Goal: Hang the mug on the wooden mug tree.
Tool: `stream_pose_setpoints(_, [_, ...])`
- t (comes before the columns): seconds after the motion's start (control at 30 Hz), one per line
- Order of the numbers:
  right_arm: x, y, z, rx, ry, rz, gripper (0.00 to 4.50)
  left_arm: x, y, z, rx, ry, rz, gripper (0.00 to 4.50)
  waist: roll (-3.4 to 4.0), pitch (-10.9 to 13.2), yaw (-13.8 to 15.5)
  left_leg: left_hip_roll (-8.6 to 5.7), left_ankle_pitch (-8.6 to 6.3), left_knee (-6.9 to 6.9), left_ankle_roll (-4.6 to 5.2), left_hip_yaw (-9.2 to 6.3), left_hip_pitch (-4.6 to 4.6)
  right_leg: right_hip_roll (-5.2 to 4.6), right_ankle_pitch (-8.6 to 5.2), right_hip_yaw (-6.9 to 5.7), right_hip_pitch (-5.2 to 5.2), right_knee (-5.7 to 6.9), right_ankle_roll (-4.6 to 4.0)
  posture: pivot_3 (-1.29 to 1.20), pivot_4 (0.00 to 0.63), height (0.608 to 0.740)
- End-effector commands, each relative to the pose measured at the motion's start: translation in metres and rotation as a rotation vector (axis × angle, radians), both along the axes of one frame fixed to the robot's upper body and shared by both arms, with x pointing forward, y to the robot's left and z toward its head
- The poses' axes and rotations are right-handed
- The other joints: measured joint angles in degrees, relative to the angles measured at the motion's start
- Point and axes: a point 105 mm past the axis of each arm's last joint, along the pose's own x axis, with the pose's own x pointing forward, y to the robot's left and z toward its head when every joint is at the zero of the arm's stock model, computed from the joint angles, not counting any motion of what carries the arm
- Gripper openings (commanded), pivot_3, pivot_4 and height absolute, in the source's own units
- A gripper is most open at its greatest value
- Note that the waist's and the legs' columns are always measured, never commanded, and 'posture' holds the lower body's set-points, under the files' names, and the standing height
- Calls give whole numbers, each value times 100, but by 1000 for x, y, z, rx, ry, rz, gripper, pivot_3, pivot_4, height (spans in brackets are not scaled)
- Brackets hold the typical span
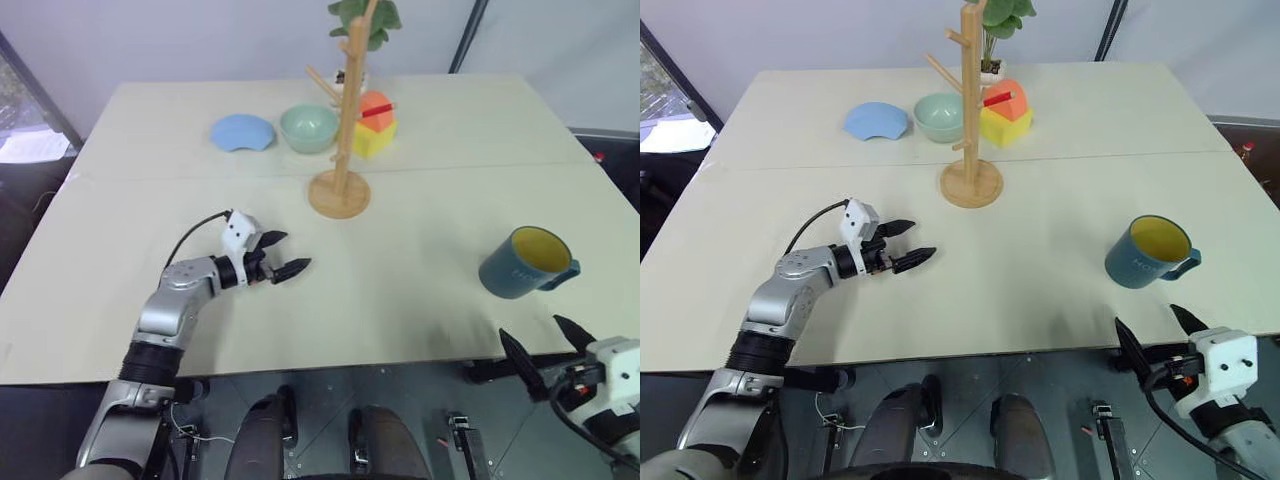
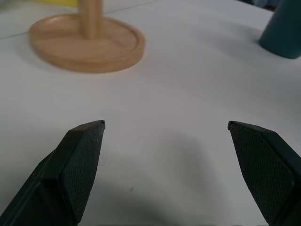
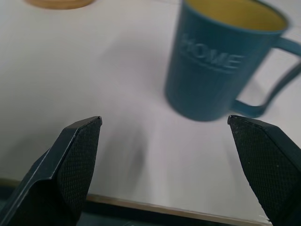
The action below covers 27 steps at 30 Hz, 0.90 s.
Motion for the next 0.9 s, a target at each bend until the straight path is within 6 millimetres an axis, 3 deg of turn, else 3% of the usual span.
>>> stream_pose_setpoints(0.03, [-2,-11,5,-15,-43,-52,4454,0,-5,8,1,-45,-32,4500,3,-2,4,0,0,0,0,0,-3,0,0,0,-5,0,0,0,150,740])
stream_pose_setpoints(0.23, [1,-24,-3,18,-37,-98,4454,-3,-4,7,16,-44,-28,4500,3,-3,23,-1,2,12,0,1,-27,0,3,-1,-25,10,4,0,150,740])
stream_pose_setpoints(0.43, [9,-36,1,17,-66,-155,4454,-19,-11,16,-23,-78,-120,4500,5,-8,26,-1,2,20,0,1,-24,-1,6,-1,-22,25,4,0,150,740])
stream_pose_setpoints(0.67, [21,-70,2,-6,-90,-288,4454,-86,-57,33,-44,-71,-540,4500,18,-22,28,-2,3,36,0,2,-17,-1,6,-1,19,28,6,0,150,740])
stream_pose_setpoints(0.77, [28,-83,5,-26,-103,-336,4454,-99,-70,38,-34,-79,-625,4500,24,-25,23,-3,3,36,1,1,19,-1,5,-4,53,28,5,0,150,740])
stream_pose_setpoints(0.9, [41,-85,4,-30,-104,-331,4454,-104,-78,42,-21,-108,-670,4500,53,-44,15,-2,2,33,2,1,56,0,5,-3,65,28,1,0,150,740])
